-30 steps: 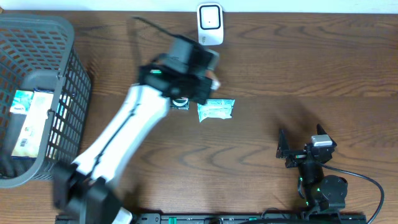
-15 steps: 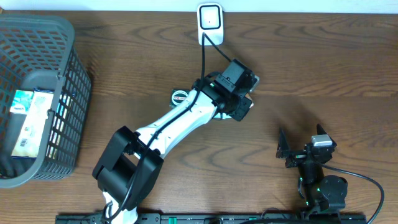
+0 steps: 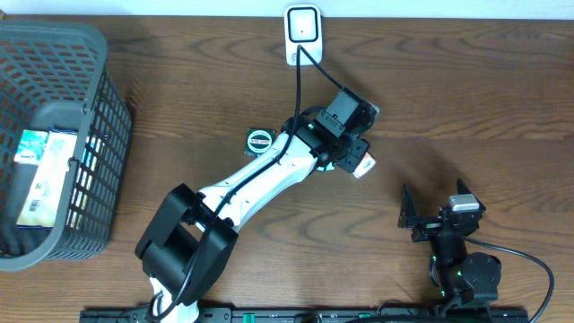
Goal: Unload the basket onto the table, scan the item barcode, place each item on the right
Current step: 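Carry the Kleenex pack to the scanner and place it right of green pack, then reach the left gripper into the basket and grasp the cream bag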
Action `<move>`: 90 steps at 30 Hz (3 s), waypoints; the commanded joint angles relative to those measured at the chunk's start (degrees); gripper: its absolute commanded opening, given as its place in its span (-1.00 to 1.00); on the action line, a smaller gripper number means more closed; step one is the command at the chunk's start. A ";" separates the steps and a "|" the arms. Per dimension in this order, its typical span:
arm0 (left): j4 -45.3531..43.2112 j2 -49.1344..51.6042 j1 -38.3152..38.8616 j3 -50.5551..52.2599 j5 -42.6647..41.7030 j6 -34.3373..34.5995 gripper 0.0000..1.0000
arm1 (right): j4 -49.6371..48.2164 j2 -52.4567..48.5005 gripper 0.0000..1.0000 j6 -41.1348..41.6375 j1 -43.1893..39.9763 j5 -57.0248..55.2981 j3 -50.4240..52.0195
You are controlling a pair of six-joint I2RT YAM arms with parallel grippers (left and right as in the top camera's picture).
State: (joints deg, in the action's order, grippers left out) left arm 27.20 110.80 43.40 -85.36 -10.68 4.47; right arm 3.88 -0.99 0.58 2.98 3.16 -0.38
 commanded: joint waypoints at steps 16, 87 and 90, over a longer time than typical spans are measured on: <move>6.49 -15.89 -16.83 -9.84 1.33 -0.74 0.57 | 0.22 0.24 0.99 -0.24 0.44 0.22 0.07; 10.25 2.99 -86.93 10.27 6.12 -24.15 0.72 | 0.22 0.24 0.99 -0.24 0.44 0.20 0.07; 10.67 3.13 -86.93 10.34 5.31 -24.15 0.24 | 0.22 0.24 0.98 -0.24 0.44 0.22 0.07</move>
State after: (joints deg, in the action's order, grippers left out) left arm 37.26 109.78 -43.51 -75.92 -6.13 -18.83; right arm 3.88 -1.02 0.58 2.96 3.16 -0.38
